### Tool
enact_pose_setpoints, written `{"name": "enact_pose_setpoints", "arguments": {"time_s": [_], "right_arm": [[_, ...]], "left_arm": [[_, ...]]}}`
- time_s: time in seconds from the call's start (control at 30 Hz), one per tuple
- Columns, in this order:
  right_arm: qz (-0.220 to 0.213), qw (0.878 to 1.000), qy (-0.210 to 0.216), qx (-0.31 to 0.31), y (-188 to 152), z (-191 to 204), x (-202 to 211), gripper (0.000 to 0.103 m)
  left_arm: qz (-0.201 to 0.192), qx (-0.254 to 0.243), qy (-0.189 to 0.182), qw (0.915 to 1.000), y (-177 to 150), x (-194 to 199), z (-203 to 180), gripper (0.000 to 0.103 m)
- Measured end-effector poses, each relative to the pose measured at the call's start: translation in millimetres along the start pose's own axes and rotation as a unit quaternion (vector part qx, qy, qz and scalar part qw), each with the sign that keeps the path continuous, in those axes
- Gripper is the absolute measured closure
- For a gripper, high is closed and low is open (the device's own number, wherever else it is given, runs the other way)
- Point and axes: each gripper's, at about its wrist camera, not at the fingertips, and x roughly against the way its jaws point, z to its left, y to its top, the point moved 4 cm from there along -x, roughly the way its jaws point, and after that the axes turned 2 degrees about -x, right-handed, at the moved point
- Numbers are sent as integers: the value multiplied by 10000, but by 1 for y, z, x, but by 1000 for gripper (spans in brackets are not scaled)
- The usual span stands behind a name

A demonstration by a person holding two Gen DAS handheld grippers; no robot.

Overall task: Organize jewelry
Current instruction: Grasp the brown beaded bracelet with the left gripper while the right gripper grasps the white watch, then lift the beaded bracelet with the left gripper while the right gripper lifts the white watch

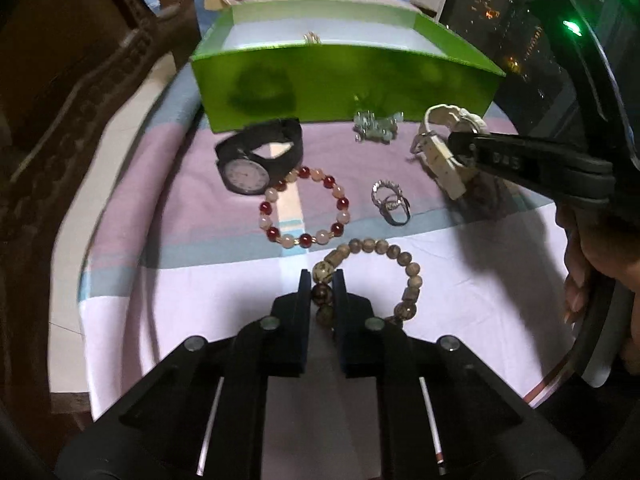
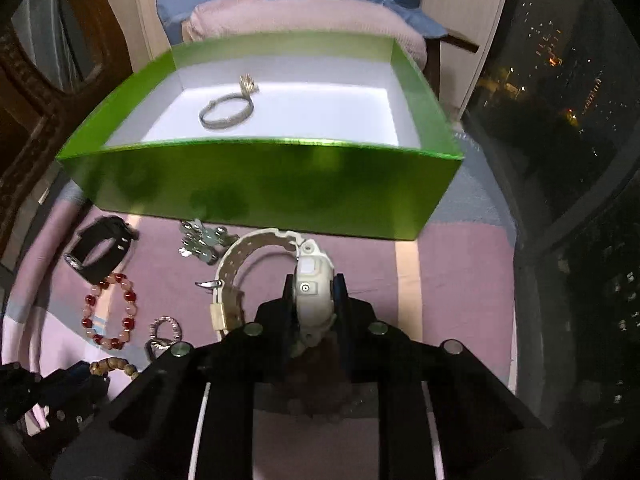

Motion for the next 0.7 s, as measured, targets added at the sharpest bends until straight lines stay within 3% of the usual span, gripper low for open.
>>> {"name": "enact_pose_setpoints", "arguments": {"time_s": [0.17,0.43,0.57,0.7], "right_arm": [[-512,9983,198,-180,-7,-10,50,85],[-1317,9903,370,-261,-38,-23,180,85],[-1568,9863,341,-392,-58,-28,231,85],[-1809,9827,256,-317,-75,-25,274,85]], "left_arm": [[-538,85,-264,9982,9,45,3,92],[-1476,291,-694,9862,14,157,2,92],[-1697,476,-859,9806,8,202,-7,92],[-1852,221,-760,9795,-4,234,-28,92]]}}
